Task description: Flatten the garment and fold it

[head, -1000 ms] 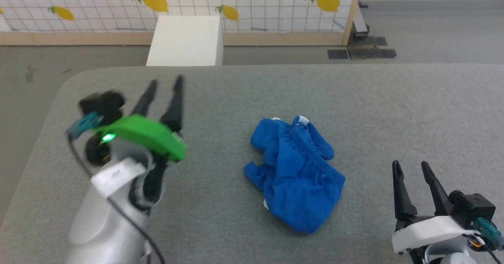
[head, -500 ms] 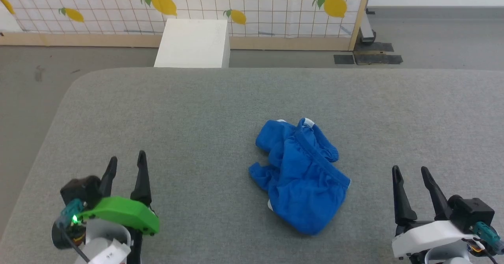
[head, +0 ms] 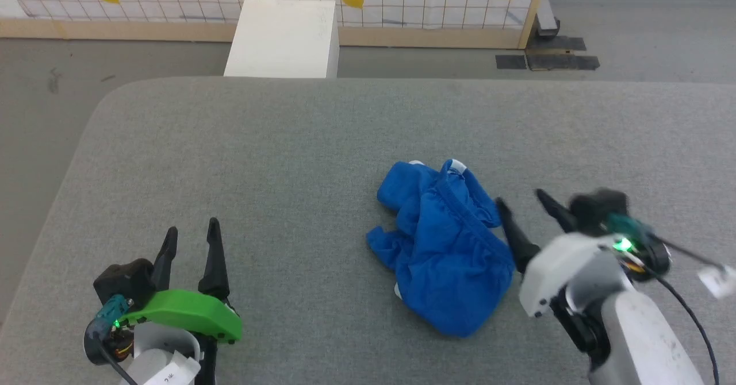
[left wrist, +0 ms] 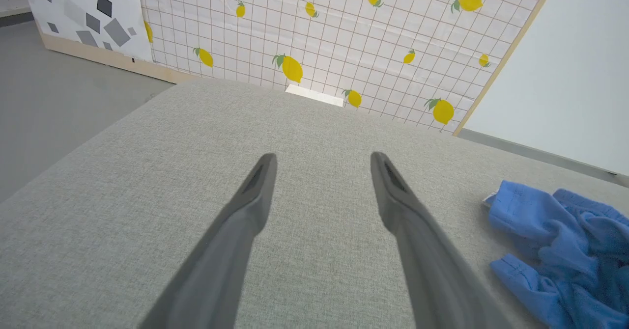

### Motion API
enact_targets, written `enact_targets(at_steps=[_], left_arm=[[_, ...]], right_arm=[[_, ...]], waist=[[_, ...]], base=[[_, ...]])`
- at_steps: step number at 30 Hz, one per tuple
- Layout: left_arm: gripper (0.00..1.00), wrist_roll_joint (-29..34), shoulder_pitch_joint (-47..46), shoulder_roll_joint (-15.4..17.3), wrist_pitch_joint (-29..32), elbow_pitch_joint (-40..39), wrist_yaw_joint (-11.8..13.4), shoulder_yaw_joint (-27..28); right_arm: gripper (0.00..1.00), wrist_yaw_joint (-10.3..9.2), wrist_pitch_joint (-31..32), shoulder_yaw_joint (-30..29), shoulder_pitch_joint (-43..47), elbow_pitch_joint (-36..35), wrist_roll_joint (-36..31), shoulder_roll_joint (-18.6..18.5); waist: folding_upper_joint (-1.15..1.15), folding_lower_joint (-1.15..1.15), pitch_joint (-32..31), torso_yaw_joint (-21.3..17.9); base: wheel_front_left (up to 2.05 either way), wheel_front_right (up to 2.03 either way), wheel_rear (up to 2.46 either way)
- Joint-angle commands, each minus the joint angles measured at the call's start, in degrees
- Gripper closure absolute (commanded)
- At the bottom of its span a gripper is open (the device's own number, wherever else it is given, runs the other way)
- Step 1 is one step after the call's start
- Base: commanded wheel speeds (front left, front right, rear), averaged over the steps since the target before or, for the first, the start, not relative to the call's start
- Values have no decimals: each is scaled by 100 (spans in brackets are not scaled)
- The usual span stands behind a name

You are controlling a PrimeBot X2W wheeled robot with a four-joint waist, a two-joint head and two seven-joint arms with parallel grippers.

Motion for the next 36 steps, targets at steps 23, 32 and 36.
enact_targets(at_steps=[23,32,36], left_arm=[[0,-20,-265,-180,-90,150,-76,-67],[0,-61,-250,-167,-78,226,-129,-107],[0,-92,-297,-179,-57,245,-170,-141]], right_arm=[[100,-8,2901,1458,-1018,-81,656,-989],[100,-8,2457,353,-477,-678,576,-730],[100,-8,2418,-402,101,-866,539,-441]], waist=[[0,0,569,447],[0,0,336,120],[0,0,277,-30]], base=[[0,0,0],[0,0,0],[0,0,0]])
